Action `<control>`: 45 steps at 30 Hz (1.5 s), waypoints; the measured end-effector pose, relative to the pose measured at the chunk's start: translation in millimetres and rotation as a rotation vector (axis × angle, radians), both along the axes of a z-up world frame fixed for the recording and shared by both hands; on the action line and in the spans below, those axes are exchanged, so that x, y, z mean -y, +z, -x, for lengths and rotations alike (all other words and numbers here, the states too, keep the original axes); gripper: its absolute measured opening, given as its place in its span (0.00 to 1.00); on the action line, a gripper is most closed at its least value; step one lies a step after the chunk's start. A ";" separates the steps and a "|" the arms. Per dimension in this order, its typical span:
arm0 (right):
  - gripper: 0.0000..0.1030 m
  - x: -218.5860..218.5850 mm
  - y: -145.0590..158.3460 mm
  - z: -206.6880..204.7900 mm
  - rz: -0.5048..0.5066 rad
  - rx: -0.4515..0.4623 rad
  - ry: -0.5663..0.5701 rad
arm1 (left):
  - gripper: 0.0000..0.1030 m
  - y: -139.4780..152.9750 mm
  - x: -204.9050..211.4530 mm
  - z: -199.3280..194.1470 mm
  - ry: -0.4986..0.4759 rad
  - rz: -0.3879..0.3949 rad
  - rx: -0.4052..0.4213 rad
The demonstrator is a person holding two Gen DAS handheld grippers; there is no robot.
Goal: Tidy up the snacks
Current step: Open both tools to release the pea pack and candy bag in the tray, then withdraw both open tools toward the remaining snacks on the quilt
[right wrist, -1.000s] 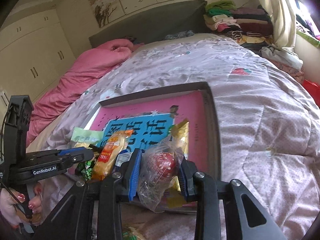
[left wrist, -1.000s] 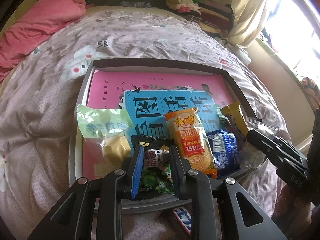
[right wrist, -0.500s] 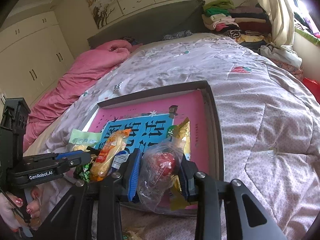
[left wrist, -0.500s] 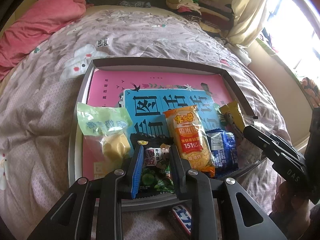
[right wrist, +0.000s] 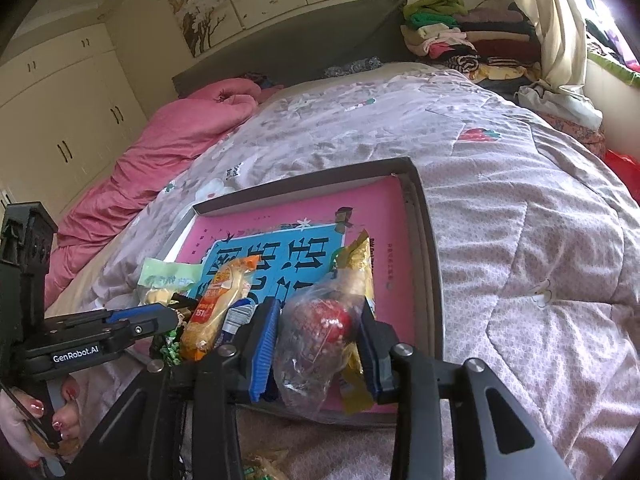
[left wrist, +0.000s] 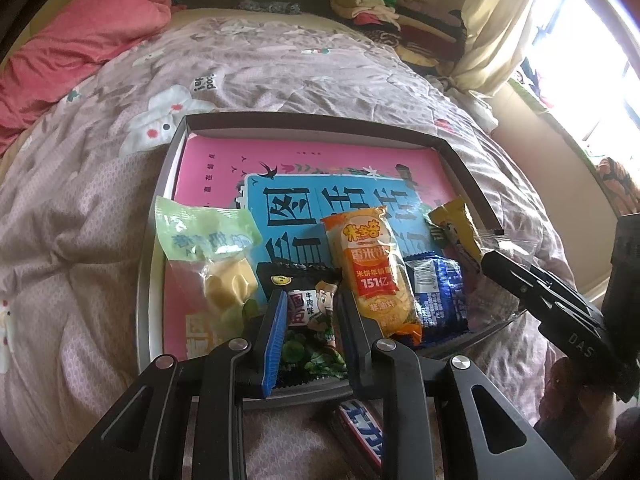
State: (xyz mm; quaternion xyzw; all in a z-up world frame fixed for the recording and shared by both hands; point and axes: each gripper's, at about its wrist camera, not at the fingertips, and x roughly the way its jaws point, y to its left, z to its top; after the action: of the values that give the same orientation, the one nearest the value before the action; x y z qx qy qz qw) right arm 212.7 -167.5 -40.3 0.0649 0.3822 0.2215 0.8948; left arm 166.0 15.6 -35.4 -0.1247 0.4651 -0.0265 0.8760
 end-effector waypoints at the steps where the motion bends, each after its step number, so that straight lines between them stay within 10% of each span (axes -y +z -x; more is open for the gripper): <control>1: 0.38 0.8 -0.3 0.0 -0.001 -0.003 -0.001 | 0.26 0.0 0.3 0.3 0.000 -0.001 0.000; 45: 0.54 17.1 27.8 20.4 -0.074 0.076 -0.025 | 0.53 28.5 -3.3 29.4 0.015 0.012 0.048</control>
State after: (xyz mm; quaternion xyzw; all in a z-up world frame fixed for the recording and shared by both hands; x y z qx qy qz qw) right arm 192.4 -184.6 -12.5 0.0946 0.3384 0.2265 0.9084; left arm 136.6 18.9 -6.9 -0.1328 0.4429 -0.0257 0.8863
